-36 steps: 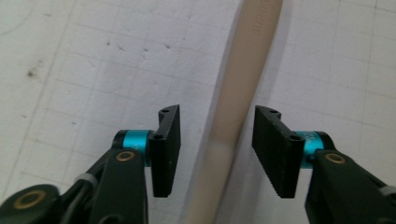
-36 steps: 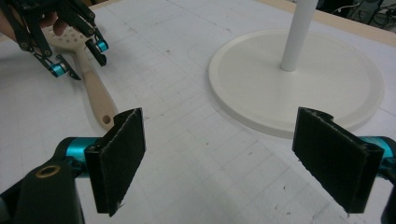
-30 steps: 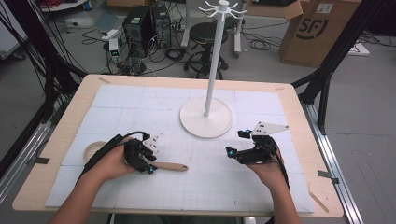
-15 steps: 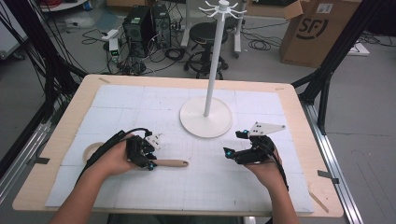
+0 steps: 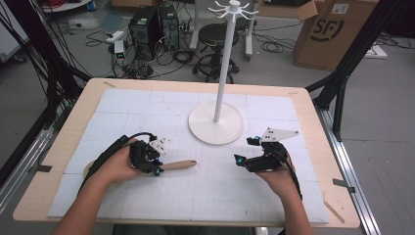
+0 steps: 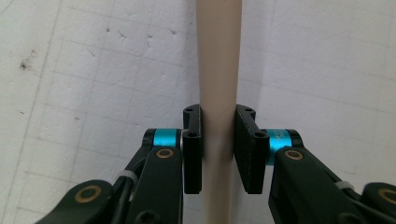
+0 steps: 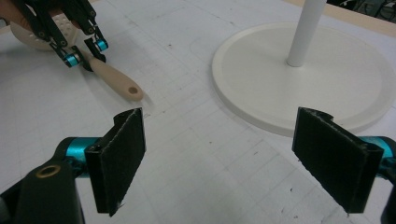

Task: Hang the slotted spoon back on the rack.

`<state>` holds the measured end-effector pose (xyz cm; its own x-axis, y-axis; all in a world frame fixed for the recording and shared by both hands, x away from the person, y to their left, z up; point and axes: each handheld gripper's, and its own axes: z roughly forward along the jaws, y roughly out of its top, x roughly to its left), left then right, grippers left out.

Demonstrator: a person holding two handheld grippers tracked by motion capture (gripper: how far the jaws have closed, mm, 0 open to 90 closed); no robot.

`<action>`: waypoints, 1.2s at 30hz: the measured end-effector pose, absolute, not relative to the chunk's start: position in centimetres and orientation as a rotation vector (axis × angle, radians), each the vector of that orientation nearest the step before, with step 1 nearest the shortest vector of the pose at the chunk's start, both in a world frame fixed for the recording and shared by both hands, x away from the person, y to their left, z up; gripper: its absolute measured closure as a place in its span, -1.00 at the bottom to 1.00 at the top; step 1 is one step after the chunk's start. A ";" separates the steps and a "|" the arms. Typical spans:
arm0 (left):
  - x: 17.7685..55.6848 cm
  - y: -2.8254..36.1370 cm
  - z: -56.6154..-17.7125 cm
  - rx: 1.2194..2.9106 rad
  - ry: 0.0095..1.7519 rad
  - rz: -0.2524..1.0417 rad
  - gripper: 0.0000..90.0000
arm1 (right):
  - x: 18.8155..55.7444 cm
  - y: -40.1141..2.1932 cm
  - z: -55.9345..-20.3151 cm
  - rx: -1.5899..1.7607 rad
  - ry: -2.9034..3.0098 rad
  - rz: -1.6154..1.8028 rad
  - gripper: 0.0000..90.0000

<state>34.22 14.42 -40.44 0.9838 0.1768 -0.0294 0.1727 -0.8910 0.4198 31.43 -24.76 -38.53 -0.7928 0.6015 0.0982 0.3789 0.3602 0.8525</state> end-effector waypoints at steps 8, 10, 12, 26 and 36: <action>33.5 16.0 -38.1 2.596 0.293 0.084 0.66 | 31.5 -24.5 -38.6 0.865 2.401 1.396 -0.63; 33.4 16.5 -37.2 2.577 0.301 0.119 0.66 | 31.4 -24.4 -38.6 0.865 2.404 1.391 -0.63; 33.2 17.0 -36.3 2.544 0.310 0.148 0.66 | 31.4 -24.4 -38.6 0.868 2.402 1.393 -0.63; 32.6 20.6 -32.2 2.313 0.385 0.251 0.66 | 31.4 -24.0 -38.6 0.863 2.414 1.387 -0.63; 32.7 21.0 -29.8 2.245 0.398 0.285 0.66 | 31.4 -23.9 -38.6 0.863 2.413 1.401 -0.64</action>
